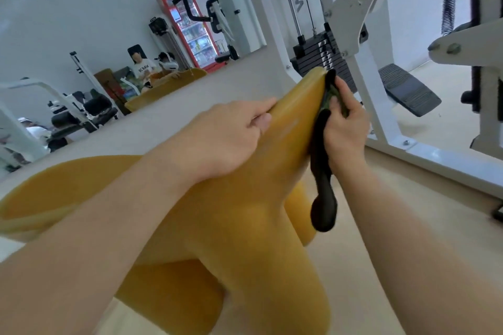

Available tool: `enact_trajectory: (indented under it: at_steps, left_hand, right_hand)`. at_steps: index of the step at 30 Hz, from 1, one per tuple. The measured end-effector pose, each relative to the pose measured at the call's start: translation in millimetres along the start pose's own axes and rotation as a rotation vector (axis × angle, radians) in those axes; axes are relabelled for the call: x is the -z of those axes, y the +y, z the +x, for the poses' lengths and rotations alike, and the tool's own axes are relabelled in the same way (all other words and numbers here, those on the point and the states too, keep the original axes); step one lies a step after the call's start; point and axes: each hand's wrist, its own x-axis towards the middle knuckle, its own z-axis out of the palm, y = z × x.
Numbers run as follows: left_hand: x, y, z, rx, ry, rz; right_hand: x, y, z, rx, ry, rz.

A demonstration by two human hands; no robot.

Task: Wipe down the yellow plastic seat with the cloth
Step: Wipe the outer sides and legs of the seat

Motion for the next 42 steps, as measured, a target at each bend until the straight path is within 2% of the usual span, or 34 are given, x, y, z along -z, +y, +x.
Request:
enact_trajectory:
  at_steps: [2,3,7,10,11,13,15,17,19,22,24,26,28,30,32,35,38,42]
  left_hand:
    - [-11.3,-3.1,-3.7,-0.044,0.138,-0.007]
    - [-14.7,-1.2,-1.0,-0.052,0.184,-0.009]
    - [-17.2,8.6,15.2,-0.025,0.235,-0.012]
    - [-15.2,5.0,19.0,-0.041,0.210,-0.057]
    - [-14.3,3.4,16.4,-0.048,0.203,-0.068]
    - [-14.3,0.3,11.8,-0.066,0.203,-0.081]
    - [-16.1,-1.2,11.7,-0.083,0.207,-0.081]
    - [-16.0,1.0,13.5,-0.091,0.214,-0.102]
    - [-15.9,4.0,15.1,-0.088,0.228,-0.104]
    - [-18.3,6.0,17.9,-0.055,0.282,-0.080]
    - [-18.4,7.5,16.5,-0.051,0.307,-0.072]
    - [-18.3,9.5,14.6,-0.056,0.294,-0.062]
    - [-18.4,12.6,19.1,-0.062,0.265,-0.053]
    - [-19.8,15.5,27.1,-0.062,0.243,-0.043]
    - [-20.0,19.7,33.8,-0.053,0.238,-0.047]
    - [-17.8,26.9,43.6,0.014,0.240,-0.041]
    - [-16.5,37.2,54.5,0.015,0.206,-0.022]
    - [-11.1,22.8,38.4,0.008,0.097,-0.051]
  right_hand:
    - [-2.4,-5.9,-4.4,-0.089,-0.018,0.059]
    - [-1.0,-10.7,-21.2,-0.062,-0.036,0.062]
    - [-1.0,-18.6,-126.2,0.233,-0.169,0.007]
    - [-7.6,-20.9,-140.6,0.414,-0.108,-0.154]
    - [-9.1,-16.2,-117.0,0.387,-0.038,-0.186]
    - [-11.1,-11.7,-46.3,0.191,0.059,-0.203]
    - [-7.2,-16.4,15.7,-0.037,0.049,-0.156]
    - [-4.5,-24.8,15.8,-0.107,-0.006,-0.087]
    - [-2.1,-27.0,-36.7,-0.003,-0.049,-0.029]
    - [-10.4,-19.9,-126.7,0.286,-0.081,-0.135]
    - [-17.7,-19.6,-133.7,0.371,-0.077,-0.180]
    - [-16.6,-16.7,-101.1,0.389,-0.026,-0.202]
    - [-9.2,-15.7,-40.6,0.273,-0.021,-0.157]
    - [-1.2,-18.4,17.7,-0.021,-0.083,-0.038]
    - [3.3,-23.6,29.2,-0.137,-0.088,0.014]
    - [0.1,-16.4,-46.8,0.056,-0.064,0.028]
    - [-2.7,-2.3,-133.2,0.287,-0.173,-0.086]
    - [1.5,7.1,-99.7,0.314,-0.158,-0.123]
